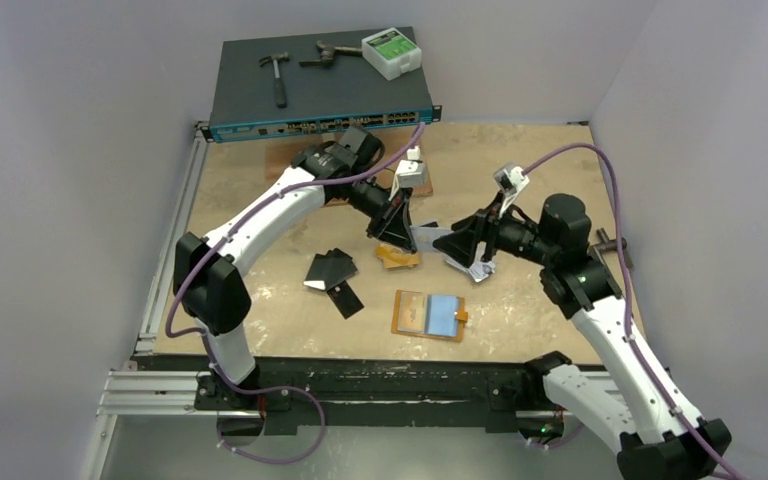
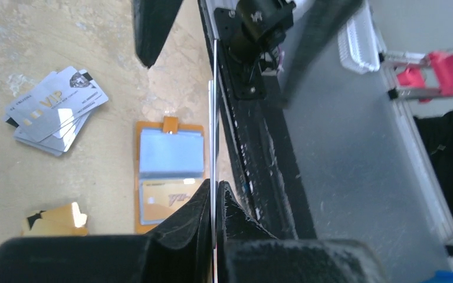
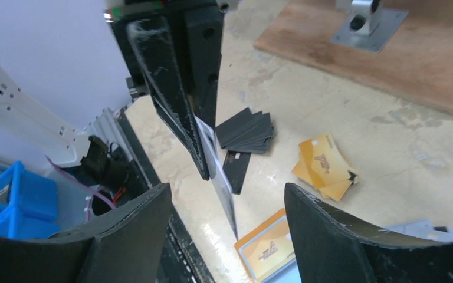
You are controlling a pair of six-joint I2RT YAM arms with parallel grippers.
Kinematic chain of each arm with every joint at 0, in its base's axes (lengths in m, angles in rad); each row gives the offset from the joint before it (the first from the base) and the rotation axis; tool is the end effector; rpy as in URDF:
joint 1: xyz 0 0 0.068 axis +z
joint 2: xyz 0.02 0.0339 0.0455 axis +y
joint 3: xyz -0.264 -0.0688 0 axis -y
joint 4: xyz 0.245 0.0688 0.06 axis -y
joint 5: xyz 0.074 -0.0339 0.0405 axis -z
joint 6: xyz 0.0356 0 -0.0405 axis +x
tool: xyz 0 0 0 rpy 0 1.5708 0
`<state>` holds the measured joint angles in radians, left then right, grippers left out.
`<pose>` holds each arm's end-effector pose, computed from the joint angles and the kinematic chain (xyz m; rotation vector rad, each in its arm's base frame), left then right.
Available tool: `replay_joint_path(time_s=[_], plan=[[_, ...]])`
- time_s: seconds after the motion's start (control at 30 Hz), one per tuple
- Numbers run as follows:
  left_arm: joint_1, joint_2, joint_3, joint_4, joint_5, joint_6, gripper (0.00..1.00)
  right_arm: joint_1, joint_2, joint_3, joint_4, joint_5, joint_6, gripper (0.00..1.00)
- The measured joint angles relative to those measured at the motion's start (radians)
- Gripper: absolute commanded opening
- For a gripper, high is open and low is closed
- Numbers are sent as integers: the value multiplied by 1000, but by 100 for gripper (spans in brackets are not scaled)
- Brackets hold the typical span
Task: Put the credit cards into the card holder
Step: Place the credit card at the center of the board.
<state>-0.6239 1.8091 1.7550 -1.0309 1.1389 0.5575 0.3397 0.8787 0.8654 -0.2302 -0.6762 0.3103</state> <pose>0.2828 -0.2434 0.3381 1.5865 1.7098 -1.4929 0.1774 0.0863 0.3490 -0.5281 1.8158 1.0628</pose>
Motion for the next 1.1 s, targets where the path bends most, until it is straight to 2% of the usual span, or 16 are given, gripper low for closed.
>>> replay_joint_path(time_s=[0.2, 0.37, 0.47, 0.53, 0.73, 0.9, 1.1], plan=[[4, -46, -134, 404, 34, -492, 0, -14, -154, -50, 80, 149, 74, 76], [8, -48, -187, 661, 30, -805, 0, -28, -335, -317, 294, 259, 259, 81], [8, -50, -200, 750, 27, -918, 0, -28, -403, -475, 418, 272, 377, 81], [8, -52, -205, 797, 27, -970, 0, -28, -403, -518, 481, 275, 430, 80], [8, -68, -225, 903, 33, -1089, 0, -27, -279, -510, 740, 276, 534, 78], [8, -72, -233, 948, 37, -1141, 0, -27, -148, -495, 946, 277, 608, 65], [-1, -73, -259, 1030, 45, -1205, 0, -27, -34, -480, 1075, 283, 680, 27]])
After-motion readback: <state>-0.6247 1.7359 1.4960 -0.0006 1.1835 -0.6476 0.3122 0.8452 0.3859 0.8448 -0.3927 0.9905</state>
